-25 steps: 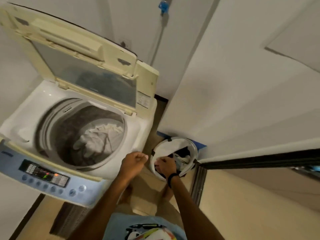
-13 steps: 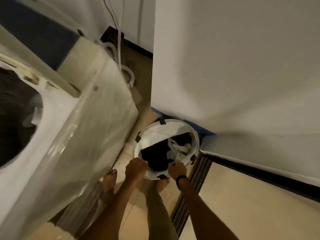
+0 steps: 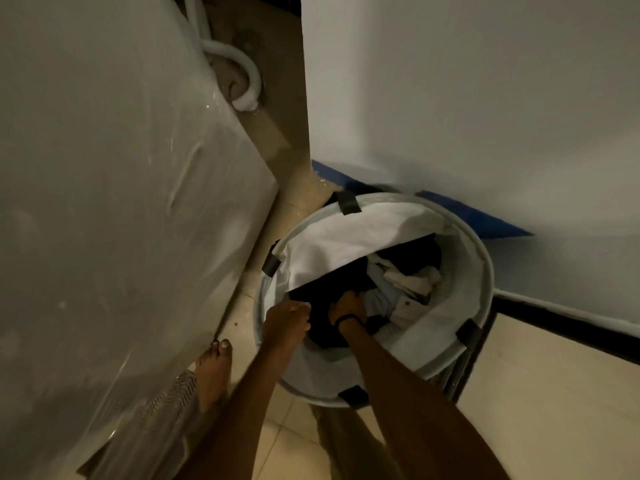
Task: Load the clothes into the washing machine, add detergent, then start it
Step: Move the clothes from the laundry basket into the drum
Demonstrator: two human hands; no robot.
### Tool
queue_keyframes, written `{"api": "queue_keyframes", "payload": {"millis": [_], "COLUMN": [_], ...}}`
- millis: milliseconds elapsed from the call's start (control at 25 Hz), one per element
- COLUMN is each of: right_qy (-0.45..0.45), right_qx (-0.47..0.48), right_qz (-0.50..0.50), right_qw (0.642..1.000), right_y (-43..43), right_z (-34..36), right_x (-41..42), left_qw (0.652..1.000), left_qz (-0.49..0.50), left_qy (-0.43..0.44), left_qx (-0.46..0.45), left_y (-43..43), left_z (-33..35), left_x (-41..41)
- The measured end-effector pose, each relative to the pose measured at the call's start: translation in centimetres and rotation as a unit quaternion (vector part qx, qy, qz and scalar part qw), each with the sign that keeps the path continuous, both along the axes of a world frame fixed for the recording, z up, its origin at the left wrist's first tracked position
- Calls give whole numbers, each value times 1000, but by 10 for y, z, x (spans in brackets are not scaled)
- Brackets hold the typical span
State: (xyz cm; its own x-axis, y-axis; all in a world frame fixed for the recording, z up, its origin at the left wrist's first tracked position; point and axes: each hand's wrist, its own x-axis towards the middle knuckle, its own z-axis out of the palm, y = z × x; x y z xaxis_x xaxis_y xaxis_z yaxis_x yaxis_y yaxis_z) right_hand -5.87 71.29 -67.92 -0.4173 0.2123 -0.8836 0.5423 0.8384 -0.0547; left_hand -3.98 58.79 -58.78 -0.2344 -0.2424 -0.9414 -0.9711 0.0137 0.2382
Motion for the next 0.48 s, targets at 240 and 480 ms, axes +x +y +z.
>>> {"api": "queue_keyframes", "payload": {"millis": [240, 480], "right_qy": [122, -17], "right_qx": [-166, -527], "right_qz": [-148, -247], "right_qw": [967, 813], "right_y": [-9, 28], "right_z": [216, 486], "right_x": [22, 59], "left_qw": [993, 941], "left_qz": [111, 209], "left_qy": [-34, -26], "left_qx": [30, 266], "left_y": [-3, 9], "left_z": [104, 270], "left_x": [19, -12]}}
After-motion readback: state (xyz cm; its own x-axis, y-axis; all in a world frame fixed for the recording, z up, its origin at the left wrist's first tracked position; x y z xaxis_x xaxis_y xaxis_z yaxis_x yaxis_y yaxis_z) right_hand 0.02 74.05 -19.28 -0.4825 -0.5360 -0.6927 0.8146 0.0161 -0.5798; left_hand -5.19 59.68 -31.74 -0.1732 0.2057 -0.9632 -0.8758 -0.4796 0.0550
